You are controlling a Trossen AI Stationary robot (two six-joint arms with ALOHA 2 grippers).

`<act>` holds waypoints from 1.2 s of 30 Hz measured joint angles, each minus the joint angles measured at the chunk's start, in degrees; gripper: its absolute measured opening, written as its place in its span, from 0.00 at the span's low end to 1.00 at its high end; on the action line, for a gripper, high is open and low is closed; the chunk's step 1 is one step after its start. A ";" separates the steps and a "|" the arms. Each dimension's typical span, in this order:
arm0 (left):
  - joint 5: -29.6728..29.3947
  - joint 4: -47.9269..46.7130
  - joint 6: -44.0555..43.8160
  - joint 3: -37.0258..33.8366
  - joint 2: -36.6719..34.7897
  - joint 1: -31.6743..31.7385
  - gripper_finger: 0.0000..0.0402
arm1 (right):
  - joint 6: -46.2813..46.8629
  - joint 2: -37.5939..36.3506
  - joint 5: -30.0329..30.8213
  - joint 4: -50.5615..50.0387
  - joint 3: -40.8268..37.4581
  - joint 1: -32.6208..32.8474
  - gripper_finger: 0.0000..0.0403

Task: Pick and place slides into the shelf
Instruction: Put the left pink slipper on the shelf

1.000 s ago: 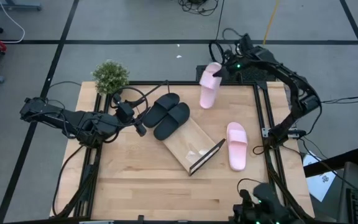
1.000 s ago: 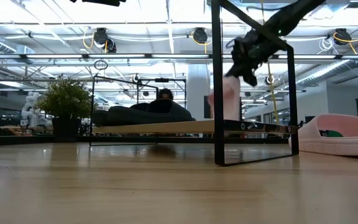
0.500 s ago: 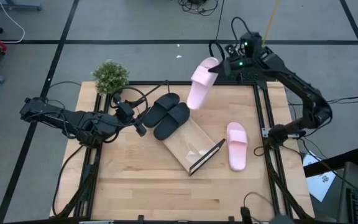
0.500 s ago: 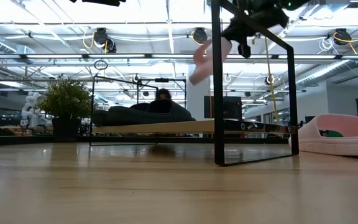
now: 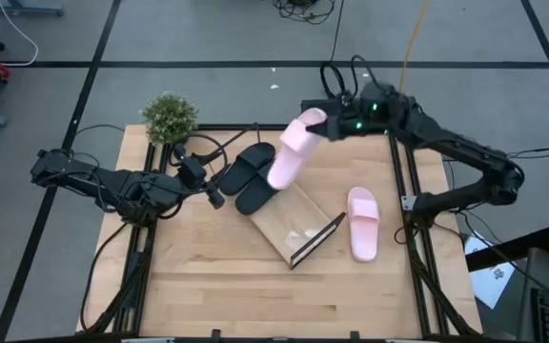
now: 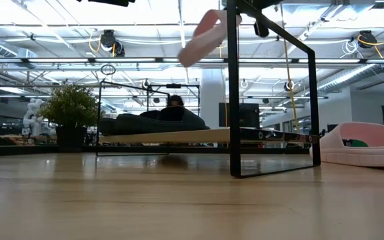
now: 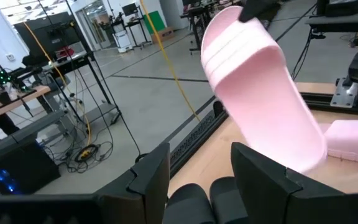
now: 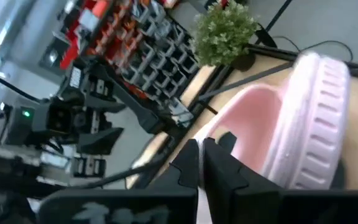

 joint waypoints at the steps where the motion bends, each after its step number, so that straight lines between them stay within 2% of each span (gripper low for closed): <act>1: 0.00 0.00 0.02 0.00 -0.02 0.00 0.44 | 1.53 -0.17 1.90 1.60 -1.18 1.80 0.00; 6: -0.01 0.00 0.09 0.00 0.00 0.00 0.44 | 8.19 -0.48 9.38 9.22 -7.57 8.55 0.00; 12: -0.02 0.00 0.09 0.00 -0.11 0.00 0.44 | 15.14 -0.51 14.02 18.00 -15.46 12.61 0.00; 19: 0.00 0.00 0.07 0.00 -0.13 0.00 0.44 | 19.74 -0.51 14.44 19.16 -20.25 14.11 0.00; 36: 0.00 0.01 -0.11 0.00 -0.13 0.00 0.44 | 21.86 -0.90 12.74 19.40 -23.78 14.83 0.00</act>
